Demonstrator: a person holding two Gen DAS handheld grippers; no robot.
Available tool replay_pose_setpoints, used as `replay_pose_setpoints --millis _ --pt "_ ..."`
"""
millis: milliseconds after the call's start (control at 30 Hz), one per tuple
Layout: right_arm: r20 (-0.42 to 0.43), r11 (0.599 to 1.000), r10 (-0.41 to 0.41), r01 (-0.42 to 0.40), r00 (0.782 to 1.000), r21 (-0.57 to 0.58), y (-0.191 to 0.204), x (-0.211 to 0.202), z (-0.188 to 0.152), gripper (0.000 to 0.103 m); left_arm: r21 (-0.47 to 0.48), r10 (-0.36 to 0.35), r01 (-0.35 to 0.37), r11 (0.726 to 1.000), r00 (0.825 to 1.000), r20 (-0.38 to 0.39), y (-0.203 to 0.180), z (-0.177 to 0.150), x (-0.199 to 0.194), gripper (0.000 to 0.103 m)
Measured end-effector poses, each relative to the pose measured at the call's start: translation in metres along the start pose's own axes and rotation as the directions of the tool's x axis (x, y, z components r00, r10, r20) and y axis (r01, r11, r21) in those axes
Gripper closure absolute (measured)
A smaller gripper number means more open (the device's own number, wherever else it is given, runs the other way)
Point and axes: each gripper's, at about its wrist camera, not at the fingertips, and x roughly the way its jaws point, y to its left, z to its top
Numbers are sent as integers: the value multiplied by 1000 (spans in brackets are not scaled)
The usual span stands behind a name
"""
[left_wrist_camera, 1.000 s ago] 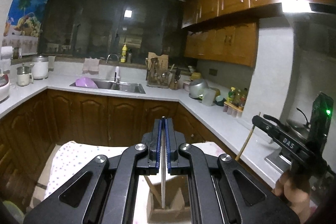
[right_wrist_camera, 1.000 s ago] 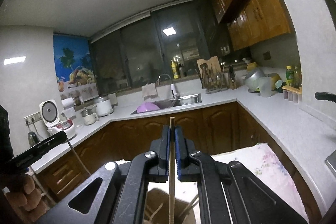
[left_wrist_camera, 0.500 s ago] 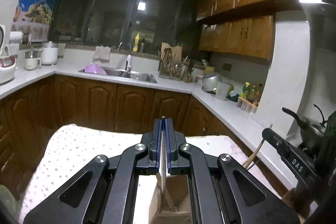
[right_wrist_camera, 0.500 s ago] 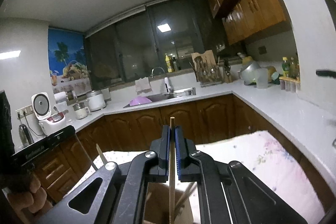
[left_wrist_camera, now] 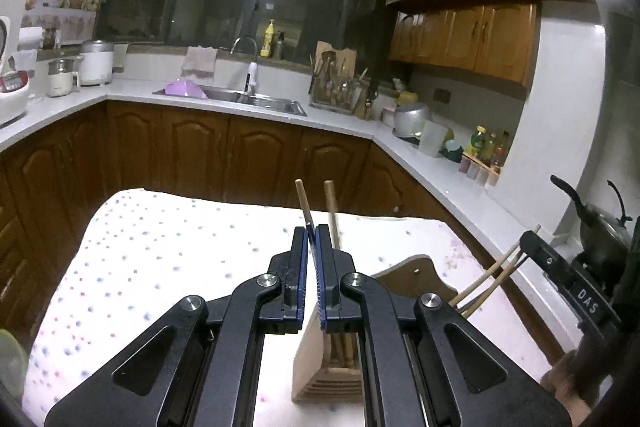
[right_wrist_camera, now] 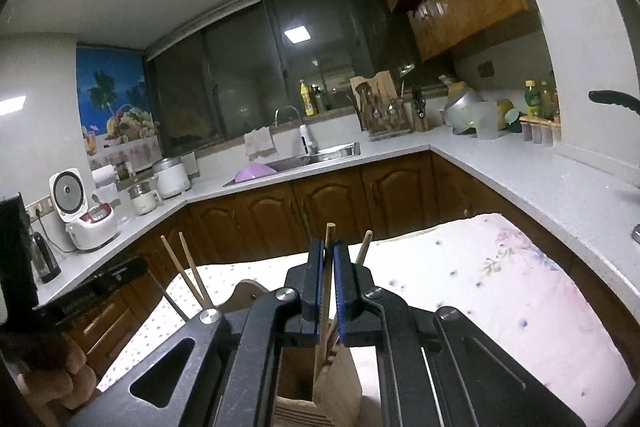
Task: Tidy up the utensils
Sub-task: 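Lower the chopsticks into the holder and open both tools, then move both tools back down to the remaining utensils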
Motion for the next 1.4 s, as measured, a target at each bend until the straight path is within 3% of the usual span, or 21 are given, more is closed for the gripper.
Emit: replay_pose_setpoints --millis 367,533,633,667,700,733,800,933,1000,1033,1100,1400 --pt "-36 1000 1 -1 999 0 -4 3 4 97 4 5 -5 1000 1000 -18 4 1 3 99" --pt "-58 1000 6 -6 998 0 -4 4 5 92 14 5 -4 1000 999 -39 4 4 3 99" --pt "-52 1000 11 -11 999 -3 -2 -1 6 78 30 7 -6 1000 999 -47 1 4 1 98" --pt "-46 1000 12 -12 999 -4 0 -2 7 67 37 7 -6 999 999 -48 0 4 0 96" --pt "-40 1000 9 -10 999 -6 1 -4 8 56 41 10 -8 999 999 -49 0 4 -1 92" --pt "-29 1000 10 -11 1000 -9 2 -8 9 52 43 16 -14 999 999 -47 -1 4 -3 87" --pt "-19 1000 16 -16 1000 -8 3 -12 10 48 39 28 -27 999 999 -34 2 4 -9 65" --pt "9 1000 24 -24 1000 -3 4 -26 15 27 28 35 -34 999 999 -31 7 2 -21 56" --pt "18 999 35 -35 999 -4 5 -33 17 21 23 51 -51 998 998 -29 11 0 -29 33" --pt "23 999 44 -44 999 -4 6 -38 17 18 17 60 -59 998 998 -24 14 -2 -34 30" --pt "33 998 57 -57 998 -8 8 -45 17 0 -2 72 -72 997 997 -30 20 -6 -42 19" --pt "9 994 107 -107 994 -25 17 -79 1 0 -48 105 -108 993 992 -66 45 -33 -89 14"
